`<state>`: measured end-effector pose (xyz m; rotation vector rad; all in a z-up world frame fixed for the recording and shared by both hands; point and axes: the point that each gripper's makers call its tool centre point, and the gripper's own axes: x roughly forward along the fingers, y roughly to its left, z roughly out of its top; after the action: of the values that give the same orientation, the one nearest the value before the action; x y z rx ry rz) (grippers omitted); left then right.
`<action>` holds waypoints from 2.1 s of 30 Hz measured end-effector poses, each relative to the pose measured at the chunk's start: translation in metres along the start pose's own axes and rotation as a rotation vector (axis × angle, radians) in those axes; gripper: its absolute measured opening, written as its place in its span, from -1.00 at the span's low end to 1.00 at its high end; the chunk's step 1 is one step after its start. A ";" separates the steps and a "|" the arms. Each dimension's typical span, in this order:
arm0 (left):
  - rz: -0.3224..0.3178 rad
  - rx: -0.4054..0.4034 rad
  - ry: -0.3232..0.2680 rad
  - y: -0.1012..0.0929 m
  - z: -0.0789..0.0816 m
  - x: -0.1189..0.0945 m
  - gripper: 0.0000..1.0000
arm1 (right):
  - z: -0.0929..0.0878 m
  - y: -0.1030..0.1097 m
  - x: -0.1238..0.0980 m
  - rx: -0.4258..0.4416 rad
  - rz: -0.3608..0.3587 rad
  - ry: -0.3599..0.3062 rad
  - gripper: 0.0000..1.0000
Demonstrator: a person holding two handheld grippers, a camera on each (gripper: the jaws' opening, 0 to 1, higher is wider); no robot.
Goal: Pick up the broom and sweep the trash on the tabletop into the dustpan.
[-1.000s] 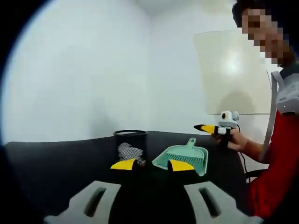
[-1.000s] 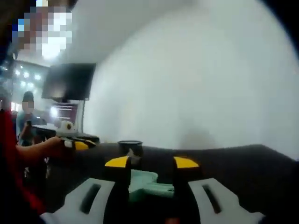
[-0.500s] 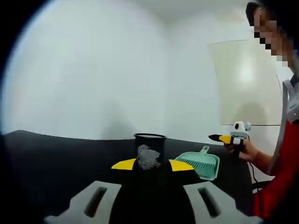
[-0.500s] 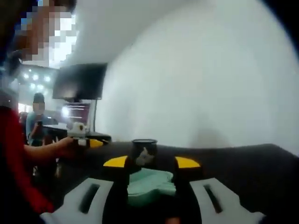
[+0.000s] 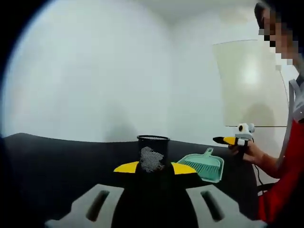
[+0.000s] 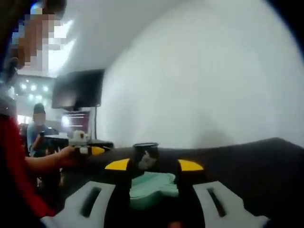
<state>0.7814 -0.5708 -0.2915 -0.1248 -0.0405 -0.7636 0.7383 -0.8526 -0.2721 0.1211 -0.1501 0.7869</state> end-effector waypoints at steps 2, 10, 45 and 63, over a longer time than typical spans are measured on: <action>-0.001 -0.001 -0.002 0.000 0.000 0.000 -0.55 | -0.002 0.000 0.002 -0.001 0.000 0.009 -0.22; -0.007 -0.004 -0.001 0.000 0.000 -0.001 -0.55 | -0.004 0.001 0.003 -0.006 -0.005 0.019 -0.22; -0.018 0.008 0.017 -0.003 -0.003 -0.002 -0.56 | -0.009 0.000 0.003 0.000 -0.016 0.046 -0.22; -0.034 0.016 0.030 -0.006 -0.005 -0.001 -0.59 | -0.015 -0.003 0.005 -0.005 -0.026 0.074 -0.22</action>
<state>0.7769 -0.5750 -0.2965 -0.0977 -0.0205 -0.7992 0.7453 -0.8485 -0.2861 0.0886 -0.0800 0.7642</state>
